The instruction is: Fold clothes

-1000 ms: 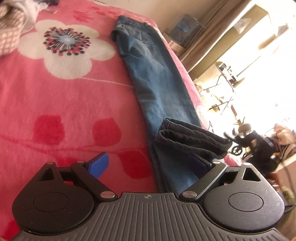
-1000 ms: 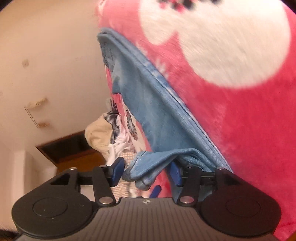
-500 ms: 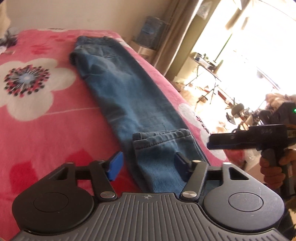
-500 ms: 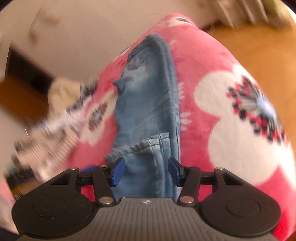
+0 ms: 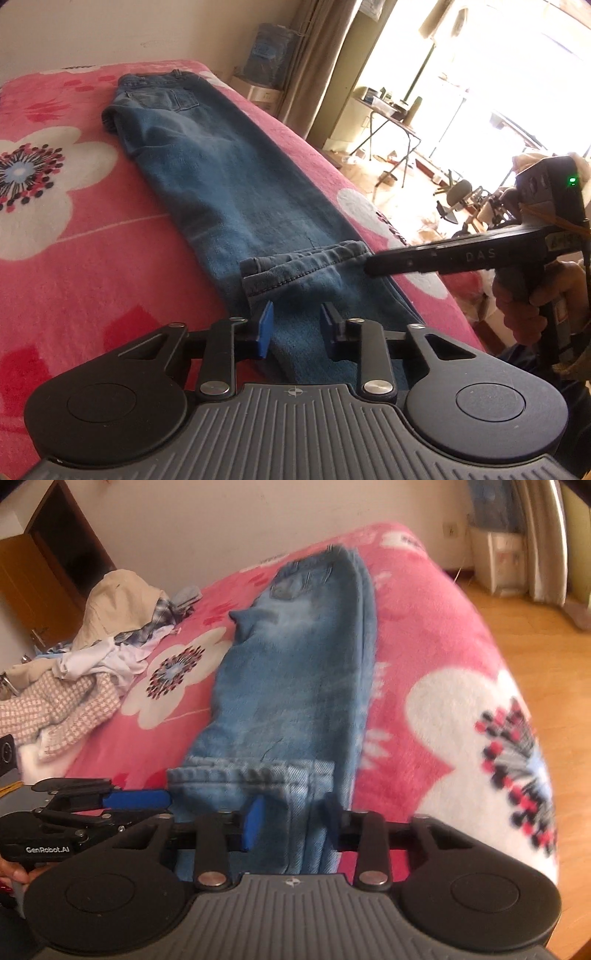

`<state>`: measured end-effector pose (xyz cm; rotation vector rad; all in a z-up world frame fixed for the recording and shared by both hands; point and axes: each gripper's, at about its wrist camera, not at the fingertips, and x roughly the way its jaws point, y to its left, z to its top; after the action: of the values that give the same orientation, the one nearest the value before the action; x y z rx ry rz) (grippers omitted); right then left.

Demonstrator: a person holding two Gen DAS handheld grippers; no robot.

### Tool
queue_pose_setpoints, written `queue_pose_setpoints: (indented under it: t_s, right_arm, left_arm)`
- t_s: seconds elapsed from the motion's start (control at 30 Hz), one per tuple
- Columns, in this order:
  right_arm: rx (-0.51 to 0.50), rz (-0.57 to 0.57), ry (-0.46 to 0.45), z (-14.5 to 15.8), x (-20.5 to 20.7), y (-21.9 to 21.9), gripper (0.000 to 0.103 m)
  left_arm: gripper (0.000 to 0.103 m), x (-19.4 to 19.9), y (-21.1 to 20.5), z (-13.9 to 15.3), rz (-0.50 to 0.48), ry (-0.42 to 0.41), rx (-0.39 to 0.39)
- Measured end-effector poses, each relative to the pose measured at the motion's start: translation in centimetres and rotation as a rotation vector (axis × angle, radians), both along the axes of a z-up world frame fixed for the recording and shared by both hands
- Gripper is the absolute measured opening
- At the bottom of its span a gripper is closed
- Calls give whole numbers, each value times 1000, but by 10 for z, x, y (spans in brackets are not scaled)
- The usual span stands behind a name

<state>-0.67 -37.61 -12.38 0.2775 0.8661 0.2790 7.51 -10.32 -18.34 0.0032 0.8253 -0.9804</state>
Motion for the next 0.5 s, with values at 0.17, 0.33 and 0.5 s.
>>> queue_pose_setpoints:
  t_s: [0.17, 0.33, 0.5]
  right_arm:
    - [-30, 11, -37, 6, 0, 4, 31]
    - [-70, 37, -62, 7, -1, 12, 31]
    - [-56, 37, -61, 4, 0, 13, 31]
  left_arm:
    - [24, 0, -1, 0, 16, 6, 18]
    - [35, 0, 1, 2, 66, -2, 40]
    - [35, 6, -1, 1, 96, -6, 57]
